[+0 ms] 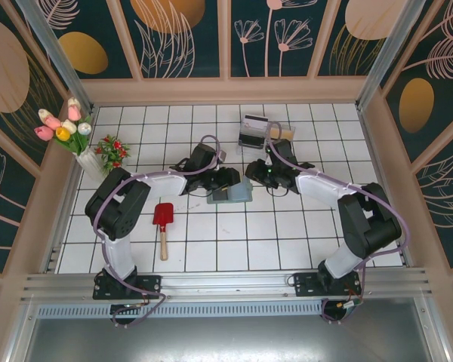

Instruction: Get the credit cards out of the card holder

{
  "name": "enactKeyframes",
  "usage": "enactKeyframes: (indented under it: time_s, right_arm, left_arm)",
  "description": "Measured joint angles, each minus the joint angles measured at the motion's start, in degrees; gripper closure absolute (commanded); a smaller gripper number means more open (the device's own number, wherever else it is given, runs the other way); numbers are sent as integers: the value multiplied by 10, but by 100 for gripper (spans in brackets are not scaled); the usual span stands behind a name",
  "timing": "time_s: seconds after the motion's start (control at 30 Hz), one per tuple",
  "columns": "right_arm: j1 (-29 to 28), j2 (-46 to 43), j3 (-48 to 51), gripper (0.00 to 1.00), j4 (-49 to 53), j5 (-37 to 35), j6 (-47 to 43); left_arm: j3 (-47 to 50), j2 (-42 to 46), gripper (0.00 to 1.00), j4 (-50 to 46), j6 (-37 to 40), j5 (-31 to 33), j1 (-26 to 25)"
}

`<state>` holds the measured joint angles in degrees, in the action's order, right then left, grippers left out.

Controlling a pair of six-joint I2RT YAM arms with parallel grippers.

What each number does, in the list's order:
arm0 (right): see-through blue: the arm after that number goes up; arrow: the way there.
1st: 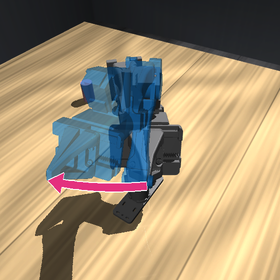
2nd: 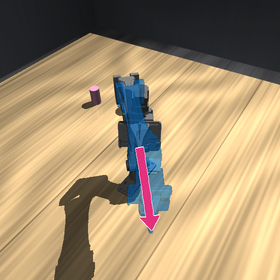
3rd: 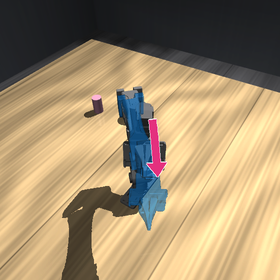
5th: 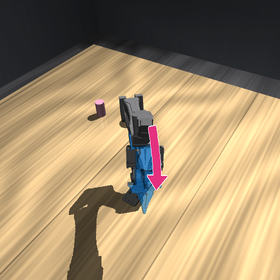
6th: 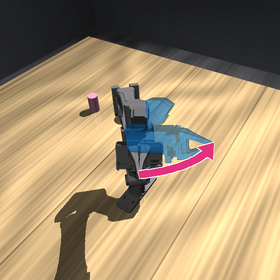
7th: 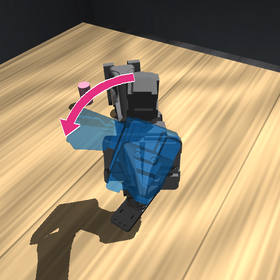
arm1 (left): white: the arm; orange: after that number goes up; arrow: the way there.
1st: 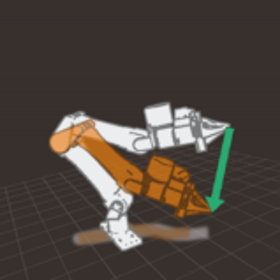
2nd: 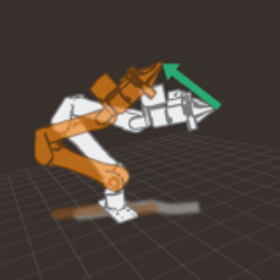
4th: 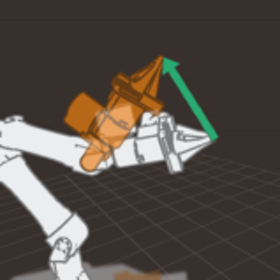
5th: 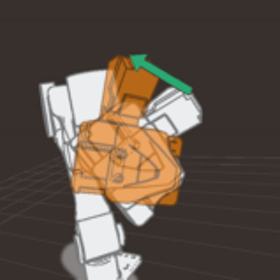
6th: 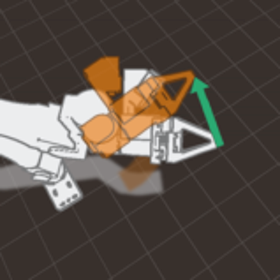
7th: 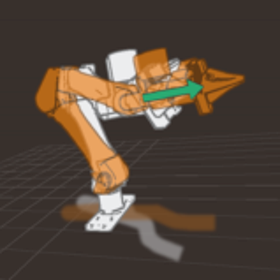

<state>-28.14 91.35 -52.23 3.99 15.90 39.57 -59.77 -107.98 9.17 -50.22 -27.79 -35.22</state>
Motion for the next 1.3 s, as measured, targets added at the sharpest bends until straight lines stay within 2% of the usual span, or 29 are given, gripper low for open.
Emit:
enactKeyframes:
  time_s: [0.13,0.27,0.4,0.67,1.03,1.3]
  right_arm:
    - [-16,25,-15,69,-2,22,-8]
    - [-36,70,-40,71,-3,49,-17]
    - [-49,108,-61,72,0,67,-19]
    - [-53,143,-87,72,35,64,-40]
    - [-53,156,-97,71,57,52,-63]
    - [-53,160,-102,71,61,51,-64]
  left_arm:
    - [19,47,67,-26,0,49,3]
    - [51,126,68,-60,-7,127,12]
    - [75,161,69,-79,-16,165,19]
    - [108,123,72,-85,-34,164,19]
    - [108,87,69,-83,-35,149,19]
    - [108,80,73,-77,-38,141,19]
